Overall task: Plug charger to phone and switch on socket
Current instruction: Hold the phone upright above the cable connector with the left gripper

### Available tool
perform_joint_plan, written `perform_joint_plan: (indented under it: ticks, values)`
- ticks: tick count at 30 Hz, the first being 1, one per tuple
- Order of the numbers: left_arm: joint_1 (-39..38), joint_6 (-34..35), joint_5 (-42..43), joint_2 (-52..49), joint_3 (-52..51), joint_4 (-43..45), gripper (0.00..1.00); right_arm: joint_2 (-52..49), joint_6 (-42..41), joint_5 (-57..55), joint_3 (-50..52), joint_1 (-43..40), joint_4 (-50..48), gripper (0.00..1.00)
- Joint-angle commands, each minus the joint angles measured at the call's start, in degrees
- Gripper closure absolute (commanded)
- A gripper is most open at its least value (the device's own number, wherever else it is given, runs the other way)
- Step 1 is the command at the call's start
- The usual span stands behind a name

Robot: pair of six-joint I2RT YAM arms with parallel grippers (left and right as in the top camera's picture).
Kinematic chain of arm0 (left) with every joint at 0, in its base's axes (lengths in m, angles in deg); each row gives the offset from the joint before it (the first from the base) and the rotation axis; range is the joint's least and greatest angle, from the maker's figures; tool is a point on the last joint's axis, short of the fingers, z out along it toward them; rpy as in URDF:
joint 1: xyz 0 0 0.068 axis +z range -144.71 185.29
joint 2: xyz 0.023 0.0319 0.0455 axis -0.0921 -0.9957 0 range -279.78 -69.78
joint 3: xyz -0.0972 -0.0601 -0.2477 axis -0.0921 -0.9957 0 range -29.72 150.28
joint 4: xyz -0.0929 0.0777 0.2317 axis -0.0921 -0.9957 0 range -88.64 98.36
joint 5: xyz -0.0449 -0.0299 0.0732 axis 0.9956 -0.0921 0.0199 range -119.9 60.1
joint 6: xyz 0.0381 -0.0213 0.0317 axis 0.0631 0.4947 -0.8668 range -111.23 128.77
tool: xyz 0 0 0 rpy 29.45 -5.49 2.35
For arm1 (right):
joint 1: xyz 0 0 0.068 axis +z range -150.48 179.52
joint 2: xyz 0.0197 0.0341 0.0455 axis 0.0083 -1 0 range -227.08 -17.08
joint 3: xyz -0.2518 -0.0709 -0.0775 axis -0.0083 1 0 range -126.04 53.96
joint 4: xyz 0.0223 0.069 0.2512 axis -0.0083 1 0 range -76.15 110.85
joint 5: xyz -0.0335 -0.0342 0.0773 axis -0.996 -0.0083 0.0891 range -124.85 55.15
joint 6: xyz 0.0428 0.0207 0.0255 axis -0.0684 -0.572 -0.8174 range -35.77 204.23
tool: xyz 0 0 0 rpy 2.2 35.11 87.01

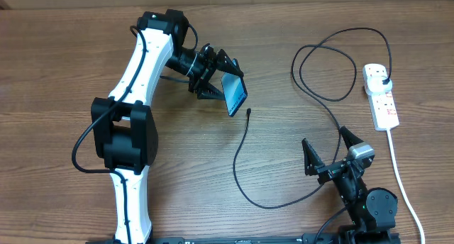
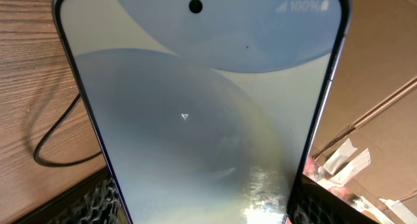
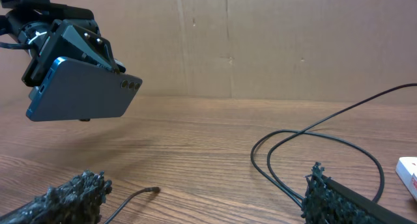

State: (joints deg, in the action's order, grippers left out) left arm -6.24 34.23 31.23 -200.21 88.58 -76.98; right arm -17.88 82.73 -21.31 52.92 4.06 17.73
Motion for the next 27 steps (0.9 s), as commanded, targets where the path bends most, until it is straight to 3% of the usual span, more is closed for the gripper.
perform_joint_plan:
  ticks: [1, 13, 19, 27]
  values:
    - [0.2, 0.6, 3.3, 0.3, 1.9, -0.2, 0.81, 0.5, -0.4, 0.0, 0.6, -0.1, -0.4, 0.00]
    - [0.3, 3.3, 6.1, 0.3, 1.9, -0.2, 0.81, 0.5, -0.4, 0.0, 0.6, -0.1, -0.4, 0.00]
    - [0.3, 8.3, 6.5, 0.3, 1.9, -0.4, 0.81, 0.5, -0.4, 0.0, 0.6, -0.1, -0.4, 0.00]
    - [0.3, 8.4, 8.0, 0.3, 1.9, -0.4, 0.81, 0.5, -0.4, 0.0, 0.6, -0.1, -0.4, 0.00]
